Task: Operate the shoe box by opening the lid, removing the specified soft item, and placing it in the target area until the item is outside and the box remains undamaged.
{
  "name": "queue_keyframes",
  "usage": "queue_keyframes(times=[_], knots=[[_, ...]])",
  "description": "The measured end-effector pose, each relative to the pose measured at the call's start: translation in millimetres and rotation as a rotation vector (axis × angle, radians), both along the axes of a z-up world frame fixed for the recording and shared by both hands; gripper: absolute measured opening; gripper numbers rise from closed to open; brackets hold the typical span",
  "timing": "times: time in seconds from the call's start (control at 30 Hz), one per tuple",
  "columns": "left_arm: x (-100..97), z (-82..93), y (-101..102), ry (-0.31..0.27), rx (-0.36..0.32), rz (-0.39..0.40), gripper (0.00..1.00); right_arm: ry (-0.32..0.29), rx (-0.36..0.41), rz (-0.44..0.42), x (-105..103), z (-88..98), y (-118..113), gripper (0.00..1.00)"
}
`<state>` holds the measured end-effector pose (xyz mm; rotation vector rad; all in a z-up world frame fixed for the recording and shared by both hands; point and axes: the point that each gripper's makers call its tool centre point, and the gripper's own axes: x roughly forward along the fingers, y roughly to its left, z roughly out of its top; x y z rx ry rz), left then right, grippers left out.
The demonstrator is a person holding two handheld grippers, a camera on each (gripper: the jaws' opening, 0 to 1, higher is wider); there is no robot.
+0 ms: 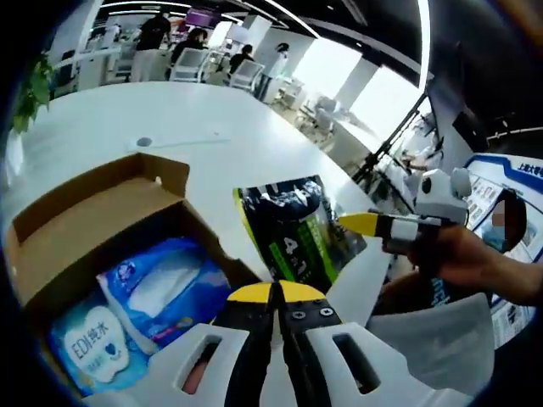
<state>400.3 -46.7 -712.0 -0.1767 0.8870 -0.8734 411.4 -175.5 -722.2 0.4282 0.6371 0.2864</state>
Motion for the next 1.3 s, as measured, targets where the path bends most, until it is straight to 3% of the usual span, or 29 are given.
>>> queue_keyframes(times=[0.43,1.3], knots=[[10.3,-8.7,-34.9,-0.001,0.018,-0.061,0.0,-0.004,0.006,-0.034,12.7,-1.6,-35.0,0.0],[40.5,-22.8,-86.6,-0.009,0.041,-0.1,0.0,0.013,0.017,-0.083,34.0,-18.6,-85.2,0.0]])
